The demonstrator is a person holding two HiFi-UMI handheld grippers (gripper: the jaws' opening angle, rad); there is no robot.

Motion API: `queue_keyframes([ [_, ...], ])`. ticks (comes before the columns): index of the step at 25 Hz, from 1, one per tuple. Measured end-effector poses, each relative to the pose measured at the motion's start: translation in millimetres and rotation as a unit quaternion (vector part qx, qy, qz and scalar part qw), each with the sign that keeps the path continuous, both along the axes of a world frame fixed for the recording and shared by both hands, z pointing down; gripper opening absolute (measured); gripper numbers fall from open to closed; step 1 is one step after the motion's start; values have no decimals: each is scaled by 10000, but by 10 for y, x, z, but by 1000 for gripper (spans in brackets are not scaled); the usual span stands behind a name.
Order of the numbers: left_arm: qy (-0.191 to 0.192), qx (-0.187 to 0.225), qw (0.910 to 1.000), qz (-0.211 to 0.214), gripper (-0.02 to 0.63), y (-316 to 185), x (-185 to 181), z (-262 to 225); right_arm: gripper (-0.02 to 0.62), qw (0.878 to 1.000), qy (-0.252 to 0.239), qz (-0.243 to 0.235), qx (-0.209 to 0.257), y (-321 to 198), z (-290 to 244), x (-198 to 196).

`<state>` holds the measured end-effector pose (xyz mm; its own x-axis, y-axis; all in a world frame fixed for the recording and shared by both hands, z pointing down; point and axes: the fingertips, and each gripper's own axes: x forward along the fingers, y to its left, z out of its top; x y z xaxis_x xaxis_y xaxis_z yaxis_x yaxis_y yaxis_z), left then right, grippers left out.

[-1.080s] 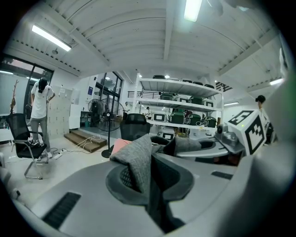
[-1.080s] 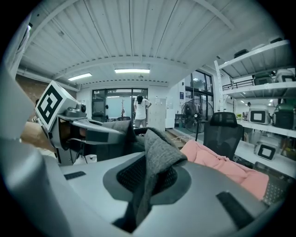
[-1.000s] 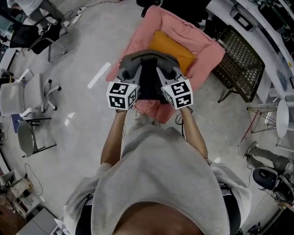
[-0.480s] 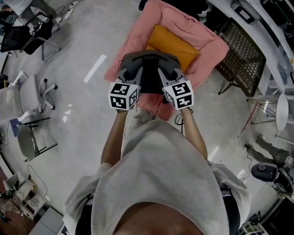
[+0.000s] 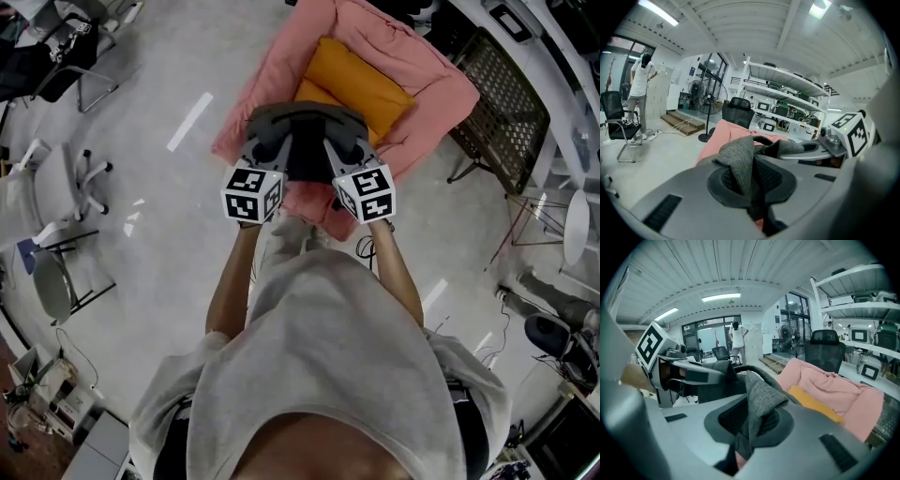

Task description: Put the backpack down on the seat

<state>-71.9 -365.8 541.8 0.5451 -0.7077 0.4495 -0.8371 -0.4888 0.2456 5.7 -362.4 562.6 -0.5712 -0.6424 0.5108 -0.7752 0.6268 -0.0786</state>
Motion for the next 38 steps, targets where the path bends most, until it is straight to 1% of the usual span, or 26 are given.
queue_keyframes([
  [5,-7,-196,9998,2,32,-88,-72,206,29,9998,26,3,-203,-70,219,-60],
  [21,-47,-752,9971,91,32,-488,-64,801,31,9969,123,40,-775,-448,840,-11],
  [29,-116,-1066,9940,198,32,-552,-69,1117,32,9933,174,79,-1136,-470,1183,-1],
  [38,-133,-1195,9922,336,32,-590,-31,1333,32,9930,279,25,-1151,-516,1422,11],
])
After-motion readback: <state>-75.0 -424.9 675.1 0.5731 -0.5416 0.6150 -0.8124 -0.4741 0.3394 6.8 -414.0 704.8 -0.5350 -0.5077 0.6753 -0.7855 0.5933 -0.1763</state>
